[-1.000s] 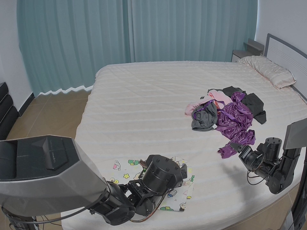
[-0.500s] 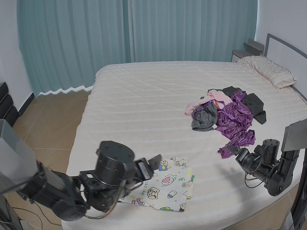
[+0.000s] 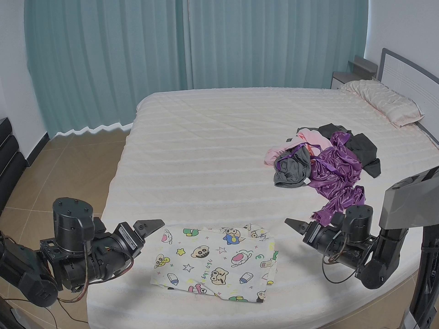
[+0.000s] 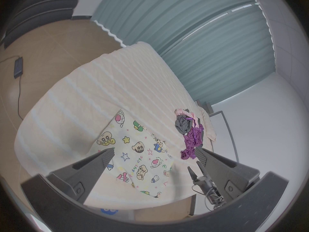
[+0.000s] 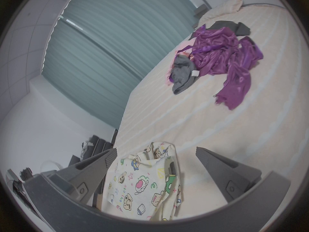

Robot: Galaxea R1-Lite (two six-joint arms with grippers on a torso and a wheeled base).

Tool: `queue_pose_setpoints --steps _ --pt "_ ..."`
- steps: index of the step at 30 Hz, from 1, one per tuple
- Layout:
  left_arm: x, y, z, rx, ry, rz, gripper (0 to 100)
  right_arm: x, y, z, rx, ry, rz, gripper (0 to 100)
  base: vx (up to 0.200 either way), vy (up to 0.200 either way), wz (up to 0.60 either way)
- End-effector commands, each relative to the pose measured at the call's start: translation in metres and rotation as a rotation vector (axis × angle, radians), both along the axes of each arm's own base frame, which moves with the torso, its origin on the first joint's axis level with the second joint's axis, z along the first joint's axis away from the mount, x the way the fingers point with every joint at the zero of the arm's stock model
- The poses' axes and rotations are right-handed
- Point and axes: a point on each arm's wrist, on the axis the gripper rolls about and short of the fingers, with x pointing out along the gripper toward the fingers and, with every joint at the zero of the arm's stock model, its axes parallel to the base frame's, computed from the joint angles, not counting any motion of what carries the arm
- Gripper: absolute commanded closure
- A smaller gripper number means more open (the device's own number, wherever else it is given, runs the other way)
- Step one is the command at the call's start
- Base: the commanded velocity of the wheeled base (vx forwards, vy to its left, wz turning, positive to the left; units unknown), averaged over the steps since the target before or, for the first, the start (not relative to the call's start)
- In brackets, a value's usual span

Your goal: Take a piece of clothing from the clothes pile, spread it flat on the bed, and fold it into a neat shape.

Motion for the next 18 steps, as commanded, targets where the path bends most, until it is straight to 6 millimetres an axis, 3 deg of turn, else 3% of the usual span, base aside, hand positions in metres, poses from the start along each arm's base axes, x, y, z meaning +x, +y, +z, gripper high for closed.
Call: queue_pose_setpoints --steps 1,5,18 --pt "-0.006 0.012 -0.005 -0.057 0.022 0.017 0 0.022 0.034 -0.022 -0.084 0.039 0.103 0 0.0 0.0 0.0" --pt "-0.008 0.013 -0.009 -0.054 0.038 0.013 0 0.039 0.048 -0.033 -0.116 0.052 0.128 0 0.0 0.0 0.0" --pt "-0.009 0.012 -0.011 -0.051 0.045 0.007 0 0.033 0.058 -0.038 -0.239 0.038 0.271 0 0.0 0.0 0.0"
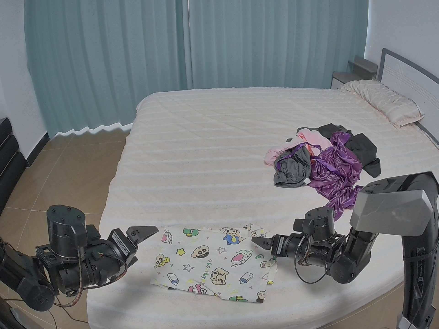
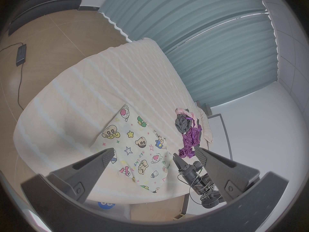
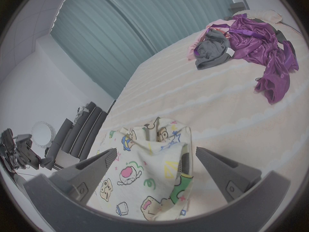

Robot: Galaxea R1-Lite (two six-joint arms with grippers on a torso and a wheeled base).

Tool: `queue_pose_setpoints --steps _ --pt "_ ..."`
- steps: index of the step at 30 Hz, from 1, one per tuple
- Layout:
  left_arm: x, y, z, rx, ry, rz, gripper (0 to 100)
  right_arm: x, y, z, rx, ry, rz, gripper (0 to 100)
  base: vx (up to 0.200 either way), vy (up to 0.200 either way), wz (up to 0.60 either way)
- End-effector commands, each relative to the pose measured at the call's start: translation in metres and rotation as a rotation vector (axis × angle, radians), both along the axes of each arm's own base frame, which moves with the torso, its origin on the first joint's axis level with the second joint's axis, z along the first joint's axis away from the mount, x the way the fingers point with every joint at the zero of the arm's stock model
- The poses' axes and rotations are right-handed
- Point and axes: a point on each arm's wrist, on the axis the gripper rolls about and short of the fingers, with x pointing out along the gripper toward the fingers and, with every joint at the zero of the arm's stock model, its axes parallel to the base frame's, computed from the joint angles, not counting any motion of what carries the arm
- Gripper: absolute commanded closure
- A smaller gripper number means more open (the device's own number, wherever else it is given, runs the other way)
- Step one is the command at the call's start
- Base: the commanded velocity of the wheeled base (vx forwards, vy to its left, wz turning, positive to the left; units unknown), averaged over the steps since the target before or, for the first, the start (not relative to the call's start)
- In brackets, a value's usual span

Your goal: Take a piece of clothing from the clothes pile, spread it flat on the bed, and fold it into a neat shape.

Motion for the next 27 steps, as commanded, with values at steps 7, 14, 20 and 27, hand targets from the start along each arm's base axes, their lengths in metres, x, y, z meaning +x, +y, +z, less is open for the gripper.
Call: queue_pose_setpoints --steps 7,14,20,27 --pt "0.0 0.0 -0.002 0.004 0.008 -0.001 0 -0.003 0.006 -0.002 -0.015 0.007 0.026 0 0.0 0.0 0.0" --pt "0.001 0.0 -0.001 0.002 0.004 0.001 0 0.007 0.014 0.0 -0.03 0.028 0.034 100 0.0 0.0 0.0" --pt "0.001 0.001 0.001 0.001 -0.007 0.009 0 0.012 0.009 0.004 -0.059 0.0 0.025 100 0.0 0.0 0.0" --pt "0.001 0.001 0.001 0.001 -0.009 0.01 0 0.029 0.0 0.023 -0.045 -0.083 -0.048 100 0.0 0.0 0.0"
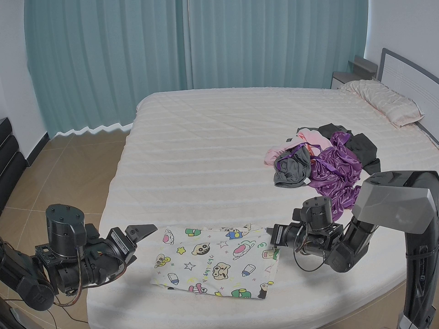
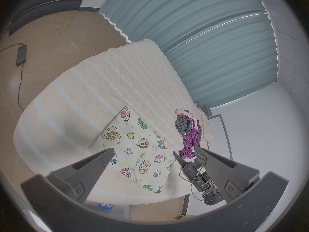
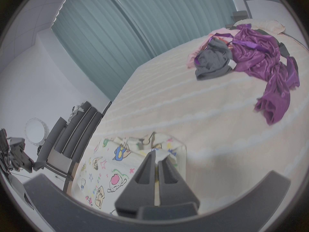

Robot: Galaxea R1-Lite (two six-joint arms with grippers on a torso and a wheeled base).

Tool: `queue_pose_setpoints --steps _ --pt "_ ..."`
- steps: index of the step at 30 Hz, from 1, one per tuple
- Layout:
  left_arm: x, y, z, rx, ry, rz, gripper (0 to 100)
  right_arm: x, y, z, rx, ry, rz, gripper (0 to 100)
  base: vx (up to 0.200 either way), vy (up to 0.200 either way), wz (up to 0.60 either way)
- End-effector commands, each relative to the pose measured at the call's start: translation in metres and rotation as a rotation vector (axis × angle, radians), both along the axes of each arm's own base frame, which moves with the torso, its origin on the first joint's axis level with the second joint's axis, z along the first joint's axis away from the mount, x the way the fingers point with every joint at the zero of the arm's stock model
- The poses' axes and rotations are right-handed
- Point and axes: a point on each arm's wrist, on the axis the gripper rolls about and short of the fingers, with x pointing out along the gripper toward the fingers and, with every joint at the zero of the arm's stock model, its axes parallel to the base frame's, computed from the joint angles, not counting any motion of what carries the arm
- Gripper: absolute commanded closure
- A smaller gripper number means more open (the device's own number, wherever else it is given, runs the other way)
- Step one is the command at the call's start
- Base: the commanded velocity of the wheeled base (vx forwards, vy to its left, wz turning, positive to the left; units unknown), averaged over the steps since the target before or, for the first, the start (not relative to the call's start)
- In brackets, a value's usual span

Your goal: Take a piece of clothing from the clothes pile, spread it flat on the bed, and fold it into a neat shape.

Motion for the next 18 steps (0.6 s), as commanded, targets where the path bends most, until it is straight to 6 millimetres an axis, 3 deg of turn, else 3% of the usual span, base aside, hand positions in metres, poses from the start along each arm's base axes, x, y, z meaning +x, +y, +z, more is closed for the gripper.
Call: queue_pose_setpoints --steps 1,16,17,18 --pt "0.0 0.0 0.0 0.0 0.0 0.001 0 0.009 -0.002 0.013 0.02 -0.047 -0.024 100 0.0 0.0 0.0" --pt "0.001 0.0 -0.001 0.002 0.004 0.001 0 0.026 -0.001 0.006 0.008 -0.026 -0.039 100 0.0 0.0 0.0" --pt "0.001 0.0 -0.001 0.002 0.004 0.001 0 0.026 -0.001 0.005 0.007 -0.024 -0.039 0 0.0 0.0 0.0" --pt "0.001 0.0 -0.001 0.001 0.003 0.001 0 0.026 0.0 0.004 0.008 -0.024 -0.038 0 0.0 0.0 0.0"
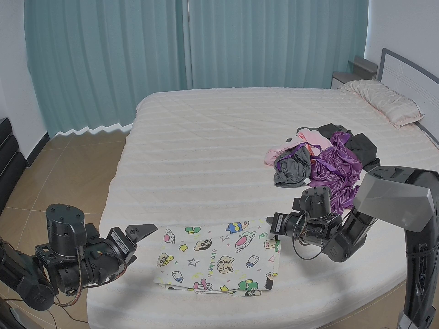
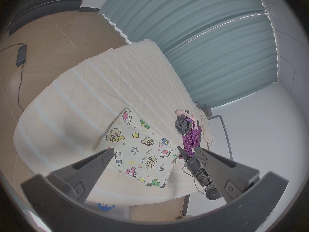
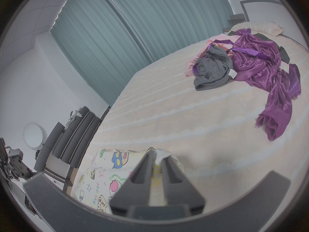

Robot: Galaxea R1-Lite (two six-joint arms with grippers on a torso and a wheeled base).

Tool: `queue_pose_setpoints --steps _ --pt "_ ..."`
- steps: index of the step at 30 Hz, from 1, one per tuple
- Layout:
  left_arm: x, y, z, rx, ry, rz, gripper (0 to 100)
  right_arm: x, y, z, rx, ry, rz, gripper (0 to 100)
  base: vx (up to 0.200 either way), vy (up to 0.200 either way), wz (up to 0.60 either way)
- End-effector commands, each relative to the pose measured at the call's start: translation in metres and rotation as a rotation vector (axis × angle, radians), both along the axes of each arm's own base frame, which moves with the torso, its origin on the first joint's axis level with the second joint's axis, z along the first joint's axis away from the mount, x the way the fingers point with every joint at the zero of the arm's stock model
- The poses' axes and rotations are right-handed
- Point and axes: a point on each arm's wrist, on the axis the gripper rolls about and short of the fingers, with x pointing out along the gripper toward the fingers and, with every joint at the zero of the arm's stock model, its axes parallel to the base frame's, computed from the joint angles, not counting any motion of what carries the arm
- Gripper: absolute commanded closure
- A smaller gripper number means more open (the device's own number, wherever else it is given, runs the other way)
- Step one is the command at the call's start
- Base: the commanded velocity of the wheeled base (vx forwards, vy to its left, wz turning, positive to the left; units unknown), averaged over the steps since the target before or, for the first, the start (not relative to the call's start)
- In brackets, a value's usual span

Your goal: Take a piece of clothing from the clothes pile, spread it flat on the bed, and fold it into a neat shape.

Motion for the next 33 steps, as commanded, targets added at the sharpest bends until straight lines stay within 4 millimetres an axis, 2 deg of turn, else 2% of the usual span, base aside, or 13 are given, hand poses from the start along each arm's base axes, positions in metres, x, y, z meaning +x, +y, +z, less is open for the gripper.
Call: queue_pose_setpoints --steps 1,5,9,12,15,17,18,19,22,29,33 --pt "0.0 0.0 -0.001 0.002 0.005 0.0 0 0.002 0.0 -0.004 -0.001 0.004 -0.002 0 0.0 0.0 0.0" --pt "0.0 0.0 -0.001 0.001 0.007 0.001 0 0.004 -0.012 0.003 0.008 -0.009 -0.036 0 0.0 0.0 0.0" --pt "0.0 0.0 -0.003 0.003 0.013 -0.001 0 -0.002 -0.022 0.013 0.016 -0.008 -0.055 0 0.0 0.0 0.0" --pt "0.0 0.0 -0.003 0.003 0.013 -0.001 0 -0.028 -0.029 0.023 0.016 0.012 -0.043 0 0.0 0.0 0.0" --pt "0.0 0.0 -0.003 0.003 0.013 -0.001 0 -0.061 -0.023 0.024 0.027 0.046 0.002 0 0.0 0.0 0.0" --pt "0.0 0.0 -0.003 0.003 0.015 0.0 0 -0.082 -0.018 0.021 0.043 0.083 0.033 0 0.0 0.0 0.0" --pt "0.0 0.0 -0.003 0.001 0.014 -0.001 0 -0.083 -0.017 0.021 0.043 0.085 0.036 0 0.0 0.0 0.0" --pt "0.0 0.0 -0.003 0.001 0.014 -0.001 0 -0.099 -0.011 0.016 0.038 0.115 0.07 0 0.0 0.0 0.0" --pt "0.0 0.0 -0.003 -0.001 0.016 -0.001 0 -0.115 -0.005 0.007 0.031 0.159 0.106 0 0.0 0.0 0.0" --pt "0.002 -0.001 -0.008 0.007 0.04 -0.002 0 -0.133 0.006 -0.012 -0.016 0.233 0.162 0 0.0 0.0 0.0" --pt "0.004 -0.002 -0.011 0.011 0.048 -0.002 0 -0.136 0.01 -0.019 -0.028 0.252 0.176 0 0.0 0.0 0.0"
